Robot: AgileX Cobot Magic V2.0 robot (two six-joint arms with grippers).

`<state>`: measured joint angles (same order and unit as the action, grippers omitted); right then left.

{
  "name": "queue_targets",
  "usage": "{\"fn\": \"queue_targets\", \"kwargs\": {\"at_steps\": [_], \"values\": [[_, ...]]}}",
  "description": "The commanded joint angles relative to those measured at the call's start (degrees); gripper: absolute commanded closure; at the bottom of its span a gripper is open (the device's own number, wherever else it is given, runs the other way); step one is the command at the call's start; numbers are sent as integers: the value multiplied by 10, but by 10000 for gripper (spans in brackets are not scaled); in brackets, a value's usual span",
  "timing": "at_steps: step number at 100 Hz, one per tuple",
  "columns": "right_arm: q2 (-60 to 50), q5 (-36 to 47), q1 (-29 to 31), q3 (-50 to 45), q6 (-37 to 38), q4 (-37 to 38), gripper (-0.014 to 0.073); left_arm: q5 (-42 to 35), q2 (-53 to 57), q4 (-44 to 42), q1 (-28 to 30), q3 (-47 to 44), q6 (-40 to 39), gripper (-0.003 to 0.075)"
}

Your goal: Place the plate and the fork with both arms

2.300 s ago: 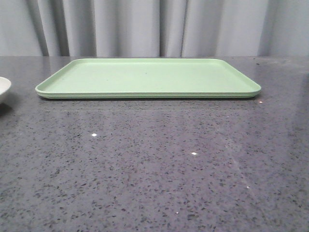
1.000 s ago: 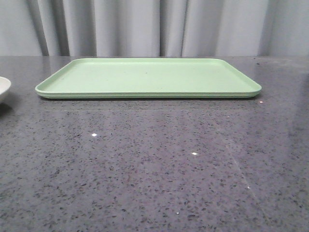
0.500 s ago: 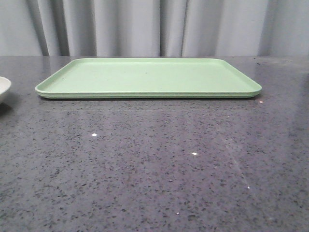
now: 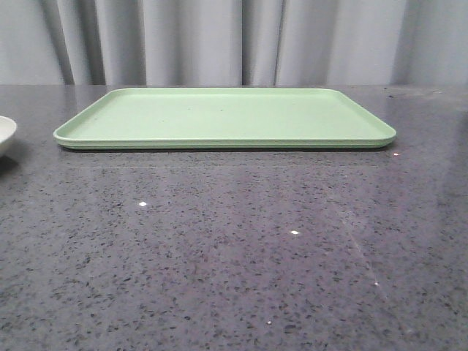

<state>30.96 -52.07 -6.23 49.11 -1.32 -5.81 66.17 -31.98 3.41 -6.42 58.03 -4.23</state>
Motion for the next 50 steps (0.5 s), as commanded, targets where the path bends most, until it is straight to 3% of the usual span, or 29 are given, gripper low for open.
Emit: {"fn": "queue_targets", "kwargs": {"at_steps": [1,17,30,37,50], "values": [[8,34,4,20,-2,-1,678,-44,-9,7,-4,17,-6,740],[8,37,4,20,-2,-1,447,-44,-9,10,-4,17,-6,713],[8,43,4,20,-2,-1,229,-43,-9,16,-4,17,-6,577],[8,46,4,20,-2,-1,181,-43,-9,17,-4,17,-6,495],[8,51,4,20,-2,-1,176,-43,-9,17,-4,17,-6,323]]}}
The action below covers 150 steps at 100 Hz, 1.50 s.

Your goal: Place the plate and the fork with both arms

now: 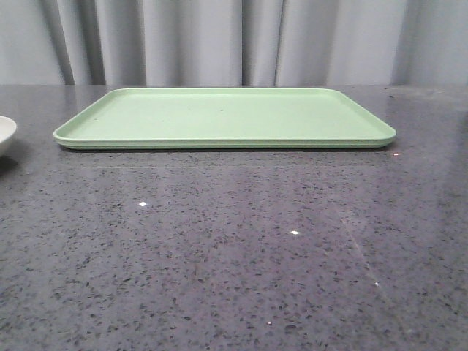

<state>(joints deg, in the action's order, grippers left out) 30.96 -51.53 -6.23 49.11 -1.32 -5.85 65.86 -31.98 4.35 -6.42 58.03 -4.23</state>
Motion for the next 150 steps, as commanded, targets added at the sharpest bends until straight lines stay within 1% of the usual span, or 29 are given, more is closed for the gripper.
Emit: {"fn": "queue_targets", "kwargs": {"at_steps": [1,8,17,25,55,77,93,110,126,133,150], "values": [[8,46,4,20,-2,0,176,-39,-9,7,-4,17,-6,309],[8,47,4,20,-2,0,176,-43,-9,7,-4,17,-6,260],[8,49,4,20,-2,0,176,-51,-9,7,-4,17,-6,237],[8,51,4,20,-2,0,176,-66,-9,7,-4,17,-6,237],[8,51,4,20,-2,0,176,-71,-10,3,-4,17,-6,237],[8,51,4,20,-2,0,176,-92,-41,-86,-4,17,-7,237],[8,52,4,20,-2,0,176,-116,-85,-112,3,18,-7,237],[8,53,4,20,-2,0,176,-125,-143,-112,39,18,-8,237],[8,52,4,20,-2,0,176,-177,-189,-111,100,18,-5,237],[8,52,4,20,-2,0,176,-176,-209,-105,129,18,7,237],[8,52,4,20,-2,0,176,-183,-269,-55,194,18,77,237]]}}
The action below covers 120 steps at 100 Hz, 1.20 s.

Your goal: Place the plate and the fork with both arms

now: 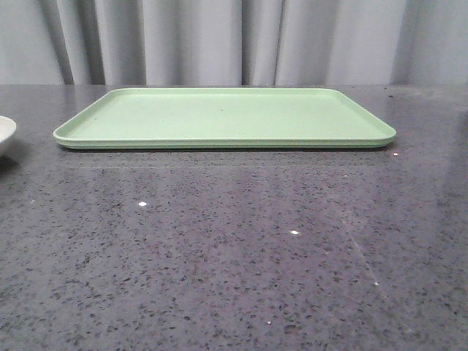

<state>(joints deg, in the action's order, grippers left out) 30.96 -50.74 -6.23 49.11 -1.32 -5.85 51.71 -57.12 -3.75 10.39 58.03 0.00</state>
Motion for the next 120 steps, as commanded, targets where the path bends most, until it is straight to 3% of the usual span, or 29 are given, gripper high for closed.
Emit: {"fn": "queue_targets", "kwargs": {"at_steps": [1,23,120], "values": [[8,44,4,20,-2,0,176,-44,-22,31,29,18,38,237],[8,43,4,20,-2,0,176,-64,-77,87,72,18,79,237],[8,27,4,20,-2,0,176,-94,-254,104,72,18,93,239]]}}
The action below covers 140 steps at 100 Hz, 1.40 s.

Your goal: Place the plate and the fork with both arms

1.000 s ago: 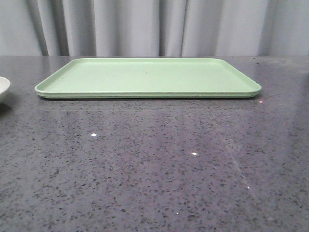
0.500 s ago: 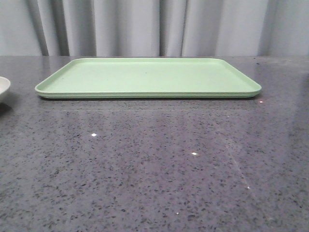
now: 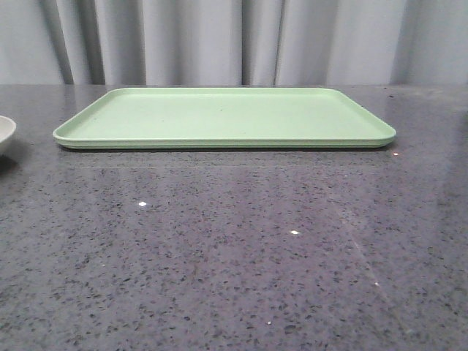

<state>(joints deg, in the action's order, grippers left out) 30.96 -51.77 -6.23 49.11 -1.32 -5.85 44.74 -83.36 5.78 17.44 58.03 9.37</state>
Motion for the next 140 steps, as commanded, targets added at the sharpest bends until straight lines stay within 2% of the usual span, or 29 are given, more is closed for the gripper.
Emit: {"fn": "queue_targets", "kwargs": {"at_steps": [1,25,33,45,69,95,104,127,140], "values": [[8,37,4,20,-2,0,176,-23,8,8,1,18,0,239],[8,37,4,20,-2,0,176,-15,1,11,1,18,0,242],[8,37,4,20,-2,0,176,-12,1,11,1,18,0,276],[8,37,4,20,-2,0,176,-7,1,11,1,18,0,393],[8,37,4,20,-2,0,176,-4,1,11,1,18,0,743],[8,37,4,20,-2,0,176,4,1,29,4,18,0,741],[8,37,4,20,-2,0,176,9,1,77,28,18,6,741],[8,37,4,20,-2,0,176,34,32,253,126,18,109,741],[8,38,4,20,-2,0,176,48,56,287,153,21,119,741]]}}
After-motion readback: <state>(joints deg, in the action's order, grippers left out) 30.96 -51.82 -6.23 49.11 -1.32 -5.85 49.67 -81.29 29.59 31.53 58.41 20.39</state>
